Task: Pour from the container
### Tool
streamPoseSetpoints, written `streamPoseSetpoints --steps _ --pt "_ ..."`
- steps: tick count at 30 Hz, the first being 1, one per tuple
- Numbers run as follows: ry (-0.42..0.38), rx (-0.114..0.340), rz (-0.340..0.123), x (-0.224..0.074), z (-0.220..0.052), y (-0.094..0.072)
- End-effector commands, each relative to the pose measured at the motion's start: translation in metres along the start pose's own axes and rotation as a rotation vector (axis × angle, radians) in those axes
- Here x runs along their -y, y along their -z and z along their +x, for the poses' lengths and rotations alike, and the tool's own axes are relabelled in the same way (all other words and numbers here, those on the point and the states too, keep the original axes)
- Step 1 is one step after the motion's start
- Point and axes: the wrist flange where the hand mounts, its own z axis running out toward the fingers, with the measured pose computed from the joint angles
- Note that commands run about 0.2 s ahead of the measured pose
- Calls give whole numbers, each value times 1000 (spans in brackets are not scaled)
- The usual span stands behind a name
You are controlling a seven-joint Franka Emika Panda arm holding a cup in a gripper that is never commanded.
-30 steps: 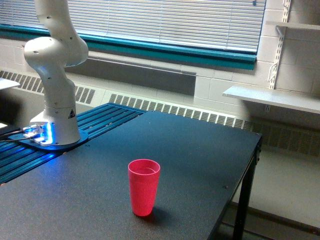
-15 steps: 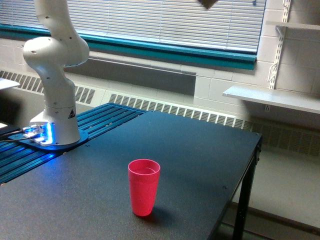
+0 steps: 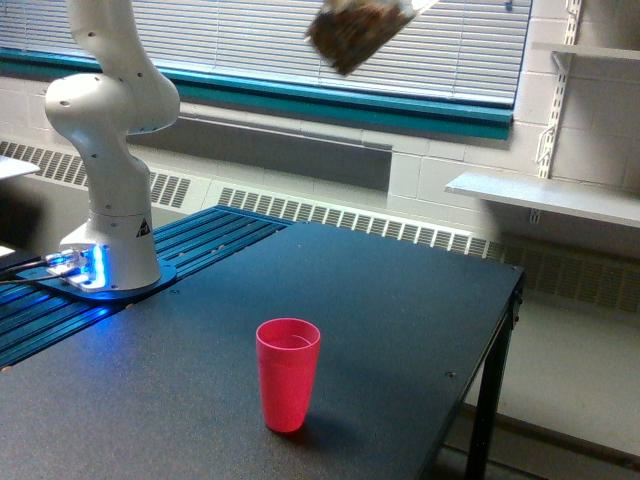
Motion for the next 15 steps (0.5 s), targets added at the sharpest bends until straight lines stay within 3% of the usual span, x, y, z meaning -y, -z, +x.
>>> streamPoseSetpoints --steps 1,15 --pt "83 -3 -26 -33 -11 4" --pt "94 62 -62 -80 -60 -9"
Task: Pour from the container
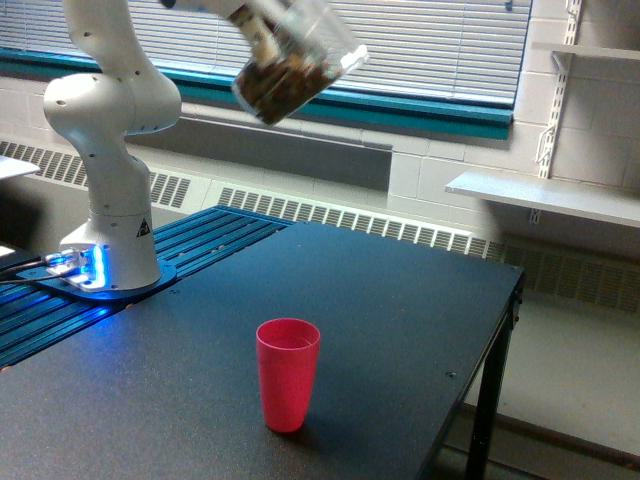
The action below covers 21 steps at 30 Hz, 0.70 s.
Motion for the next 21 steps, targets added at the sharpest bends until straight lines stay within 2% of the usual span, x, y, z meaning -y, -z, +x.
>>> streamPoseSetpoints --steps 1,17,21 --pt "54 14 -6 -16 -19 -5" --pt "82 92 -48 -40 -66 -29" --pt "98 96 -66 -44 -76 -33"
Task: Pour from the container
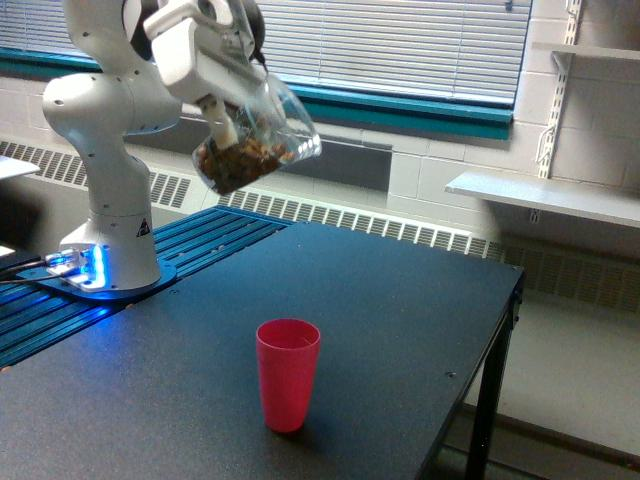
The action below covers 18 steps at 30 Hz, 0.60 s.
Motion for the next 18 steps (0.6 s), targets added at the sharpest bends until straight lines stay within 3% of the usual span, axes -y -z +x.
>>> streamPoseSetpoints --steps 1,18 --pt "16 2 -23 -9 -11 -5" --pt "19 83 -65 -15 -52 -33"
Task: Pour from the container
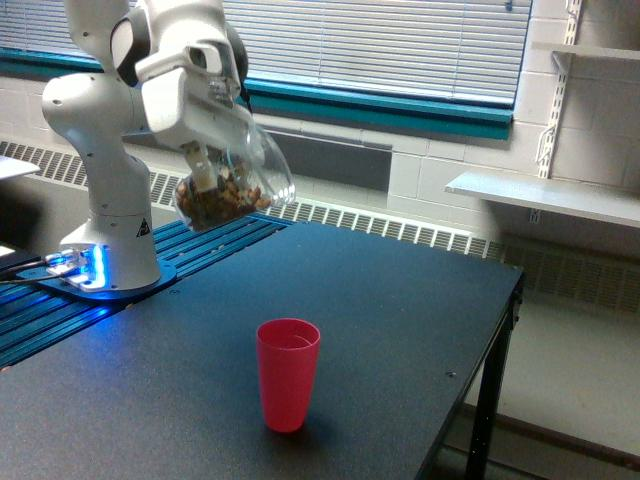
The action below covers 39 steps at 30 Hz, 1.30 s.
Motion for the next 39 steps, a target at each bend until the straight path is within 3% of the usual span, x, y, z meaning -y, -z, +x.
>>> streamPoseSetpoints --steps 1,23,39 --pt "-25 10 -10 2 -6 -8" --pt "-3 66 -116 0 -26 -33" --pt "17 102 -152 4 -41 -48"
